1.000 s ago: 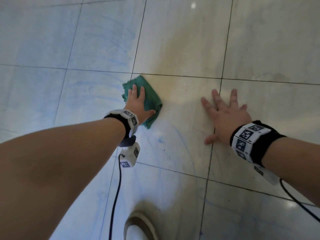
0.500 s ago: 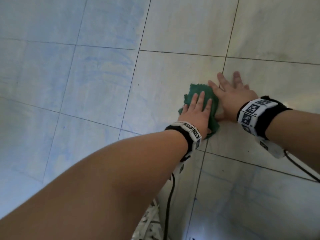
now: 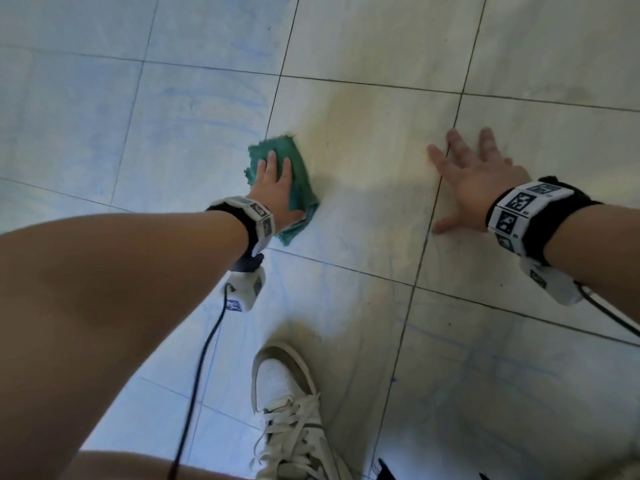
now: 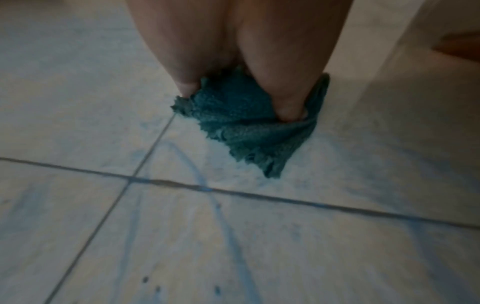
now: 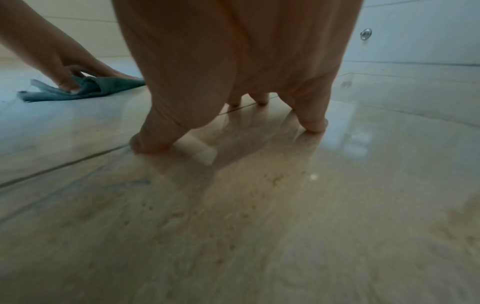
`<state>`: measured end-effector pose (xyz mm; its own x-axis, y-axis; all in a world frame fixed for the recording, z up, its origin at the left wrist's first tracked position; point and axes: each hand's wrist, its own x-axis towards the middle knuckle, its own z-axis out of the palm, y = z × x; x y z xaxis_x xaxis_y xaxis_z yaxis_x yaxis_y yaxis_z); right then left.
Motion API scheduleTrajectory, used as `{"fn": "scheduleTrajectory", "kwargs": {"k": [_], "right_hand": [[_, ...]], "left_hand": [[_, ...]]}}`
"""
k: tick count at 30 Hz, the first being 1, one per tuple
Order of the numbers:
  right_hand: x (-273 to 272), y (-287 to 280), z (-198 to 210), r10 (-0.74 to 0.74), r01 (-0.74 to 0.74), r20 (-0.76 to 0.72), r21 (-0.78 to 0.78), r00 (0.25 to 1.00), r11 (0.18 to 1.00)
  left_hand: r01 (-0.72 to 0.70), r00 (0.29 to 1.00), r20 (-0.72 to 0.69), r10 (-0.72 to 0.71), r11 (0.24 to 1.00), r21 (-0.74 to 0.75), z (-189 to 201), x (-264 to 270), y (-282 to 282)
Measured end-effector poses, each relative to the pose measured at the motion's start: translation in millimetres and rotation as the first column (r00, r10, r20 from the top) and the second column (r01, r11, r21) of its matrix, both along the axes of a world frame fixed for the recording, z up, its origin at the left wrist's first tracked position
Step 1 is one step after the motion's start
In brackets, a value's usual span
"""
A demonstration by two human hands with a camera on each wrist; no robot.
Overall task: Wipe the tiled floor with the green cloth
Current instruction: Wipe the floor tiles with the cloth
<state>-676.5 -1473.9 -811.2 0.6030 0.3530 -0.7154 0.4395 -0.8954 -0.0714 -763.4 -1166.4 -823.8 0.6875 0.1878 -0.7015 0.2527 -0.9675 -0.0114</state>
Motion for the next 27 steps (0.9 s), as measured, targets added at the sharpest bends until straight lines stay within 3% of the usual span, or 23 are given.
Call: {"fn": "scheduleTrajectory", "kwargs": {"k": [4,8,11,15,23,27], "right_hand": [[-1.0,-0.3,3.6,-0.013,0.013,0.004,0.005,1.0,1.0],[-6.4,-4.9,5.0,-0.007,0.007,0.01,0.01,1.0,1.0],[-6.0,-8.2,6.1,0.004,-0.004,0.001,0.006,1.0,1.0],[-7.1,-8.7,5.8,0.015,-0.015,0.013,0.002,1.0,1.0],[-7.2,-7.3,7.3,-0.001,0.001,0.01,-0.011,1.0,1.0],[-7.6,-7.8,6.7,-0.002,0.002,0.008,-0.014,1.0,1.0]], "left_hand": [[0.119,0.993,-0.009,-0.119,0.992,-0.034,1.6,-7.6,-62.0],[0.36,0.929,-0.021,-0.369,0.916,-0.178,-4.2,-29.3,-168.4],[0.377,0.923,0.001,-0.384,0.908,-0.184,-10.8,-32.8,-193.0],[0.397,0.916,0.013,-0.402,0.899,-0.187,-7.7,-28.2,-154.3],[0.187,0.981,-0.038,-0.189,0.98,-0.066,-0.3,-45.1,-26.8],[0.091,0.995,-0.046,-0.094,0.994,-0.055,-1.8,-42.3,2.6]]}}
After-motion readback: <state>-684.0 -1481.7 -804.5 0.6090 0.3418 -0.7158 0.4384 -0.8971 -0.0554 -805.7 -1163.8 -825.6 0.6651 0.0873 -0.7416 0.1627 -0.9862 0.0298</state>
